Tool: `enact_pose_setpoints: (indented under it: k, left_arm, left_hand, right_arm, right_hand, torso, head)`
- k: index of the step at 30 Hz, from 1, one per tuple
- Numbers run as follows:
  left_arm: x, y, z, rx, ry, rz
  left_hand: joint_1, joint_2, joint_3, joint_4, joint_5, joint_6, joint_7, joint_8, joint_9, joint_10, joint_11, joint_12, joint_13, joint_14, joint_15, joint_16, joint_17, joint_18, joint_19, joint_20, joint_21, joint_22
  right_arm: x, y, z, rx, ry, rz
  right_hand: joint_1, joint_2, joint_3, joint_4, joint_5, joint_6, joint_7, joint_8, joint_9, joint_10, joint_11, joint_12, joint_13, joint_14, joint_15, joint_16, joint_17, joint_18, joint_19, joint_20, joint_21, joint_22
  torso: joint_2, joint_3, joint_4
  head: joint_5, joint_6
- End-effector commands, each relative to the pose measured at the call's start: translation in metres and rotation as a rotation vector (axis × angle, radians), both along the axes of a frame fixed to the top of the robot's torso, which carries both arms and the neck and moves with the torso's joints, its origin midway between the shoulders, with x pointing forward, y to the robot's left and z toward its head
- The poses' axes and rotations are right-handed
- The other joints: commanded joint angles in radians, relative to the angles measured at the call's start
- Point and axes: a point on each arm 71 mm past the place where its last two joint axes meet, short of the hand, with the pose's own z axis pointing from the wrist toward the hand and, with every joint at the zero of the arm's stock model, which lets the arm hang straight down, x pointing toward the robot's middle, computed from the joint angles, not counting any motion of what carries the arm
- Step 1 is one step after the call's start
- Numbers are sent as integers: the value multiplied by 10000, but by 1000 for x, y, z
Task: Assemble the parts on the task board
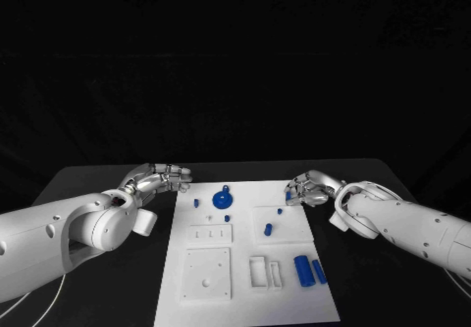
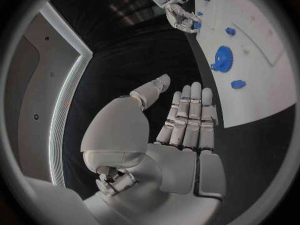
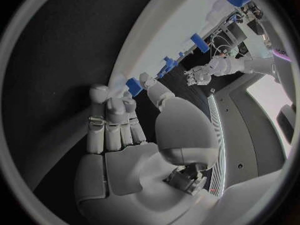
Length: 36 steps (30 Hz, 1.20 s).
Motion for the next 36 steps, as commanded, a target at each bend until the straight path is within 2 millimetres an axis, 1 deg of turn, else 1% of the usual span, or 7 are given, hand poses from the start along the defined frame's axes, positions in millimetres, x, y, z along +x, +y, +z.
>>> enact_pose_setpoints:
  k: [1,7,12,19,28,31,36]
  left_arm:
    - [-1,-2,1,-100,-26,-163]
    - [-1,-2,1,-99,-29,-148]
    - [-1,-2,1,-103,-28,-161]
    - [-1,-2,1,-101,-28,-155]
    - [0,-4,0,59,39,-349]
    - [0,-6,-1,282,79,-464]
    - [1,-9,-2,700,200,-679]
  left_hand:
    - [-12,-12,35,28,-28,-12,23,-17,17,49,25,-46,-12,-24,59,-47,-14,71,-48,6,14,181]
    - [-8,-13,37,25,-29,-10,22,-16,19,50,25,-46,-12,-24,59,-47,-14,71,-49,6,14,181]
    - [-6,-13,38,24,-29,-9,22,-16,20,51,25,-47,-11,-24,59,-47,-13,71,-49,7,15,181]
    - [-1,-12,41,22,-30,-7,21,-15,22,53,24,-47,-11,-24,60,-47,-13,71,-49,7,15,181]
    - [-62,22,16,64,-56,63,-4,18,52,118,3,-26,3,46,39,0,9,74,-10,-3,46,189]
    - [-162,37,-51,104,-110,132,-48,44,82,216,-44,9,18,208,-36,120,65,95,109,-61,130,203]
    - [-343,35,-181,206,-209,258,-123,70,124,531,-185,154,68,706,-301,589,280,151,554,-278,463,240]
  right_arm:
    - [-1,2,-1,-163,0,187]
    - [-1,1,-1,-229,-45,177]
    - [0,1,0,-250,-124,123]
    - [0,2,1,-220,-366,65]
    - [-2,6,3,-498,-518,-132]
    - [-5,7,8,-844,-640,-138]
    - [-2,11,28,-1216,-991,-210]
  right_hand:
    - [16,114,91,36,-193,450,22,147,61,7,-162,53,-23,8,-122,-66,8,431,-6,-7,39,181]
    - [-61,209,370,44,-384,786,-119,283,127,30,-300,38,-58,21,-257,-100,12,431,8,-2,38,178]
    - [-74,264,723,53,-760,944,-183,319,155,62,-363,40,-77,41,-320,-116,26,431,32,-11,47,178]
    - [-129,356,1164,107,-834,1055,-217,342,179,110,-396,52,-89,62,-350,-117,46,431,73,-14,61,176]
    - [-371,310,1735,135,-836,1235,-285,418,251,214,-459,72,-110,115,-411,-91,96,431,170,-35,127,186]
    - [-480,277,1755,143,-836,1260,-295,428,263,240,-470,75,-115,139,-420,-79,109,431,205,-55,146,185]
    - [-489,264,1892,119,-841,1323,-328,459,292,307,-504,85,-125,185,-454,-60,130,431,272,-110,172,178]
  torso:
    - [3,-11,20]
    - [2,-16,17]
    - [6,-14,10]
    - [3,-17,24]
    - [-3,-10,6]
    - [-15,-18,-2]
    - [-19,-58,-9]
  head:
    - [-19,-11]
    - [-18,-16]
    - [-21,-15]
    - [-40,-22]
    - [-26,17]
    - [-52,42]
    - [-139,103]
